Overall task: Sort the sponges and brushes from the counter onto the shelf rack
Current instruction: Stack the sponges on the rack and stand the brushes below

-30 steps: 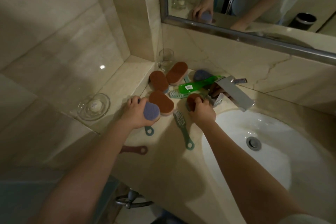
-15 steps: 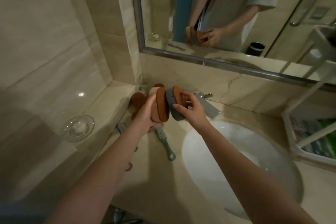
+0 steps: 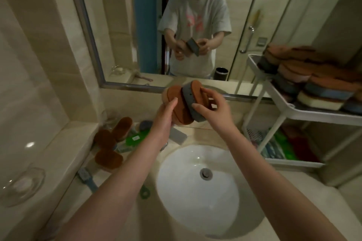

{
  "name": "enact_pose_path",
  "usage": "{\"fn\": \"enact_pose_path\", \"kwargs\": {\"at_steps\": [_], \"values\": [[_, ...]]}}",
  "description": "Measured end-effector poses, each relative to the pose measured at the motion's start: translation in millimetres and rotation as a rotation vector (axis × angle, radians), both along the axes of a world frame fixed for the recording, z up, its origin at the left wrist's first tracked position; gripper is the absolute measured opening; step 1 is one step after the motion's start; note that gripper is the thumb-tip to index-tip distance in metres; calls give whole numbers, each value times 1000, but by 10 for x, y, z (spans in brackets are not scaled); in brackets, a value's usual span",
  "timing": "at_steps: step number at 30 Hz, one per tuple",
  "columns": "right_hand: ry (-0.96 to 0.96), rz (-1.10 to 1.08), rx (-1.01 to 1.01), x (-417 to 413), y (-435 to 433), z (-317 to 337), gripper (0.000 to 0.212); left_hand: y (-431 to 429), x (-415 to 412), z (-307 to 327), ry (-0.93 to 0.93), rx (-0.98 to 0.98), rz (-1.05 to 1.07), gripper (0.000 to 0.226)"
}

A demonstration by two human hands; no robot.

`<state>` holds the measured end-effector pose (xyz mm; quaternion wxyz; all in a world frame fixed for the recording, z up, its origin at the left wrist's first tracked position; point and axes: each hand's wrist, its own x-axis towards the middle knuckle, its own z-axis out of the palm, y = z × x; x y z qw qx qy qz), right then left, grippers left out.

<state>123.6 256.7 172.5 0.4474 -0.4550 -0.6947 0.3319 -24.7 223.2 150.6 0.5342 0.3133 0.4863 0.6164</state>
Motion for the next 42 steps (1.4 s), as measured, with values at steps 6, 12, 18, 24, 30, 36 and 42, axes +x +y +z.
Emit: {"fn": "enact_pose_path", "kwargs": {"at_steps": [6,12,18,24,30,36,42], "values": [[56,-106,84,733,75,369,50,208,737,406,15,90,61,44],[17,-181,179,1441,209,674,47,442,1439,728,46,145,41,38],[-20,-199,196,2155,371,851,49,744,2162,960,65,166,39,40],[-17,-268,256,2809,557,915,62,977,2823,1170,42,179,-42,33],[63,-374,299,3329,702,922,59,1164,3305,1231,85,232,-62,28],[10,-525,235,4021,1016,1085,57,1364,3521,1253,97,262,-54,15],[-114,-561,114,4307,1479,1212,60,1444,3586,1223,70,272,-36,13]]}}
